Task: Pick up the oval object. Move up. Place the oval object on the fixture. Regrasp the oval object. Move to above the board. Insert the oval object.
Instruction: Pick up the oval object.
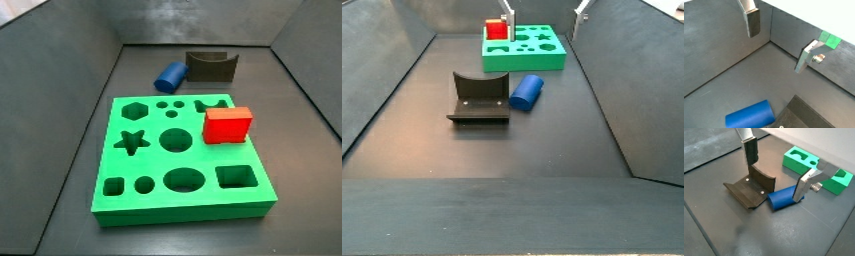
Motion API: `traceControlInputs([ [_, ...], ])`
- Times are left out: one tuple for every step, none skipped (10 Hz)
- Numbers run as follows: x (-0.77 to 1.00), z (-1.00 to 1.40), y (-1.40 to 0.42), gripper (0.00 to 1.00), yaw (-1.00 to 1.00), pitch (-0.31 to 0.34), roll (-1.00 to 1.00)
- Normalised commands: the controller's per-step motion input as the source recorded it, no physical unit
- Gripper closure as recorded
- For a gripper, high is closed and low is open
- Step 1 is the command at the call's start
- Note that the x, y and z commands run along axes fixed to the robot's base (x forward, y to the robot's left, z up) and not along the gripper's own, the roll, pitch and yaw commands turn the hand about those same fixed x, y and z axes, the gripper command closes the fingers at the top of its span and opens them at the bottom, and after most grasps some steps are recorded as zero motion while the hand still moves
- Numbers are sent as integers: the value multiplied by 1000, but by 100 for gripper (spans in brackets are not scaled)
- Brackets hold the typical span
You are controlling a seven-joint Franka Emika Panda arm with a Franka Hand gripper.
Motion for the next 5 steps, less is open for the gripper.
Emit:
traceControlInputs([
  [-6, -111, -366, 0, -6, -26, 104],
  [391, -129, -703, 0, -11, 11, 89],
  [91, -69, -606, 0, 0, 0, -21],
  [77, -277, -709, 0, 0, 0, 26],
  [131, -597, -446, 0, -63, 0, 101],
])
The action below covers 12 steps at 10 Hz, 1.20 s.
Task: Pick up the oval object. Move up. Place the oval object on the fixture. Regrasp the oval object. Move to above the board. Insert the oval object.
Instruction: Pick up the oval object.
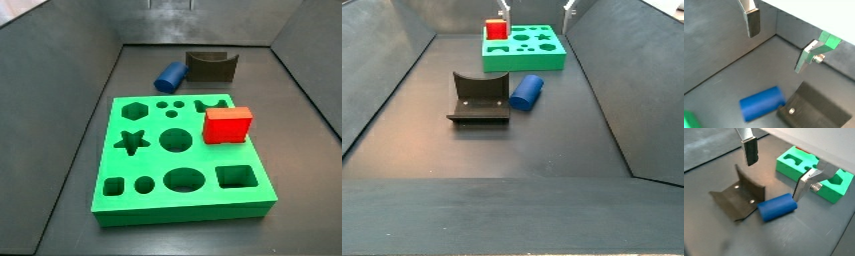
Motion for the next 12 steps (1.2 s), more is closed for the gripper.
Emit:
traceControlInputs([
  [23, -837, -263, 0, -220, 41, 199],
  [0, -1000, -317, 0, -451, -7, 93],
  [0, -977, -343, 0, -697, -34, 0],
  [-46, -803, -366, 0, -760, -124, 0],
  [0, -786, -351, 0, -680, -209, -1],
  [140, -906, -289, 0, -549, -140, -10],
  [103, -1000, -237, 0, -531, -90, 0],
  [0, -1000, -49, 0, -137, -44, 64],
  [0, -1000, -20, 0, -74, -30, 47],
  [0, -1000, 0, 0, -71, -11, 29],
  [-43, -1000, 0, 0, -34, 0, 10],
  [-169, -1000, 0, 0, -46, -4, 1],
])
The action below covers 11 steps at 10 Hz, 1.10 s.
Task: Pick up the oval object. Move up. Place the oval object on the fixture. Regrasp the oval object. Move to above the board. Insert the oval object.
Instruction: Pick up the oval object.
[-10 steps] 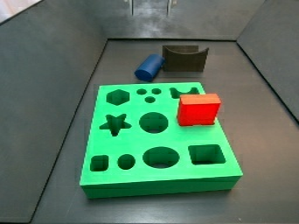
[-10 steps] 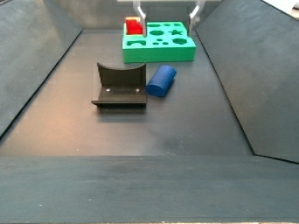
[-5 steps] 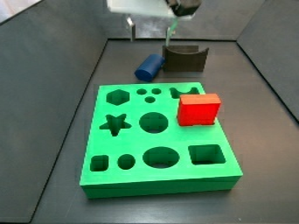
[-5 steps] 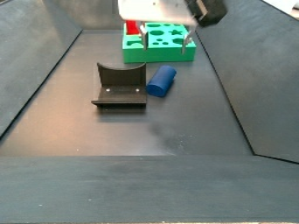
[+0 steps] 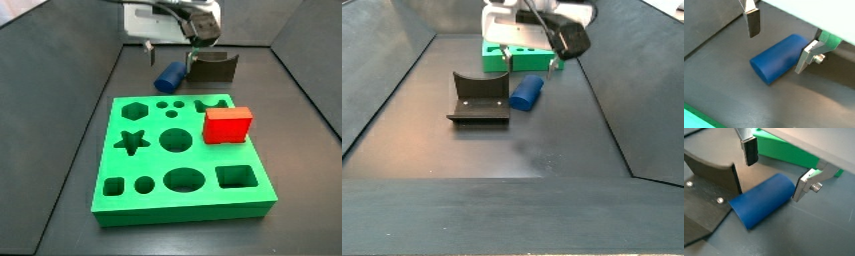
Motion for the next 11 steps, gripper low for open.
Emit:
traceControlInputs([
  [-146, -1000, 0, 0, -120, -14, 4],
  [-100, -1000, -29, 0, -166, -34, 0],
  [-71, -1000, -66, 0, -160, -56, 0],
  [-51, -1000, -63, 0, -149, -63, 0],
  [-49, -1000, -6, 0, -126, -51, 0],
  [0, -1000, 0, 0, -46, -103, 0],
  [0, -80, 0, 0, 0, -33, -30],
  [0, 0, 0, 0, 0, 0, 0],
  [0, 0, 0, 100, 0, 0, 0],
  [0, 0, 0, 100, 0, 0, 0],
  [0, 0, 0, 100, 0, 0, 0],
])
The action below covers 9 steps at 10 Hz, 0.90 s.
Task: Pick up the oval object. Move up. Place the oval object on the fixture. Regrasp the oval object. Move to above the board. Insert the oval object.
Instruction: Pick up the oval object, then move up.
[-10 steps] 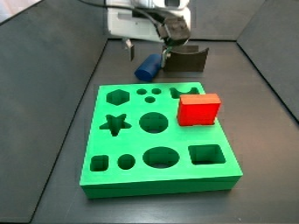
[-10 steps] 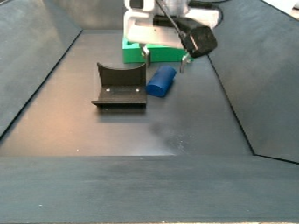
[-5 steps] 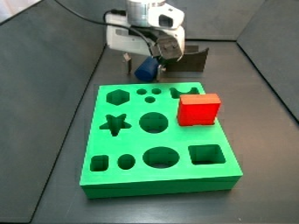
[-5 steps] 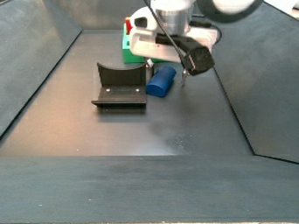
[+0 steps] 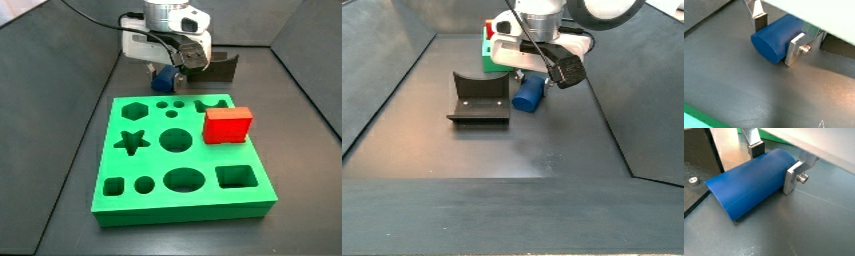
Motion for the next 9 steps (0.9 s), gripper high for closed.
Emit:
traceControlInputs([
  [0, 0, 0, 100, 0, 0, 0],
  [0, 0, 0, 100, 0, 0, 0],
  [0, 0, 0, 100, 0, 0, 0],
  [0, 0, 0, 100, 0, 0, 0],
  [0, 0, 0, 100, 0, 0, 0],
  [0, 0, 0, 100, 0, 0, 0],
  [0, 0, 0, 100, 0, 0, 0],
  [0, 0, 0, 100, 0, 0, 0],
  [0, 833, 0, 100, 0, 0, 0],
])
